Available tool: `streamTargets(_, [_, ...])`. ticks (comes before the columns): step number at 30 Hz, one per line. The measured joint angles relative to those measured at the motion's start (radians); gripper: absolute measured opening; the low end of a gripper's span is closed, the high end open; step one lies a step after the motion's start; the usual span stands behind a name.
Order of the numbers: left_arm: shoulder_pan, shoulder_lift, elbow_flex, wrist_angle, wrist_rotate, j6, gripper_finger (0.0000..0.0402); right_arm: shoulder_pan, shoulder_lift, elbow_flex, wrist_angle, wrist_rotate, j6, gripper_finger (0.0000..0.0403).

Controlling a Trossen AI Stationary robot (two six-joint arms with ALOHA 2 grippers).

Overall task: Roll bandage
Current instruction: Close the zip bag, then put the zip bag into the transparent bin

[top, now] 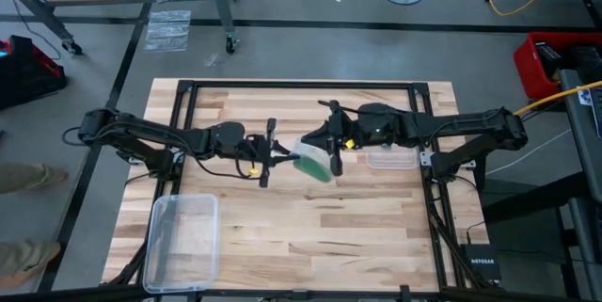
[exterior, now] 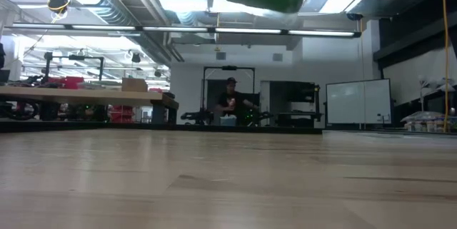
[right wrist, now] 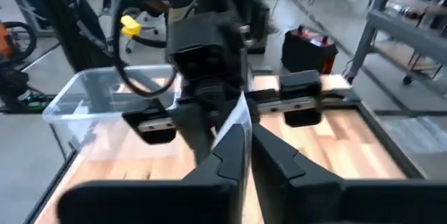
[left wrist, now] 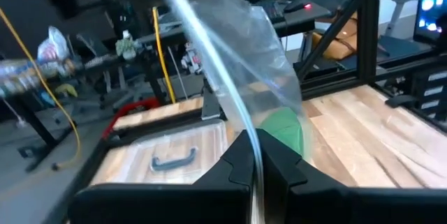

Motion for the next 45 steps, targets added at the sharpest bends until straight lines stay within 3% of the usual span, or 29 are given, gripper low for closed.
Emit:
streamTargets(4, [-0.004, -0.045, 0.000, -0.007, -0.004, 0.091, 0.0000, 0.000, -0.007, 0.034, -0.001, 0.005, -0.004, 0.0047])
streamTargets(12, [-0.005, -0.200, 0.000, -0.054, -0.030, 0.111, 0.0000, 0.000, -0.010, 0.160, -0.019, 0.005, -0.004, 0.0102])
streamTargets(21, [-0.046, -0.441, 0.000, -0.285, -0.061, 0.060, 0.0000, 0.000, -0.010, 0.339, -0.377, 0.005, -0.007, 0.0122])
streamTargets(31, [-0.165, -0.709, 0.000, -0.616, -0.060, -0.125, 0.0000, 0.000, -0.006, 0.359, -0.649, -0.021, 0.002, 0.0122])
streamTargets(37, [-0.203, -0.885, 0.000, -0.887, -0.052, -0.290, 0.0000, 0.000, -0.006, 0.352, -0.660, -0.078, 0.077, 0.0122])
streamTargets(45, [-0.227, -1.055, 0.000, -1.119, 0.192, -0.687, 0.0000, 0.000, -0.006, 0.352, -0.658, -0.119, 0.136, 0.0122])
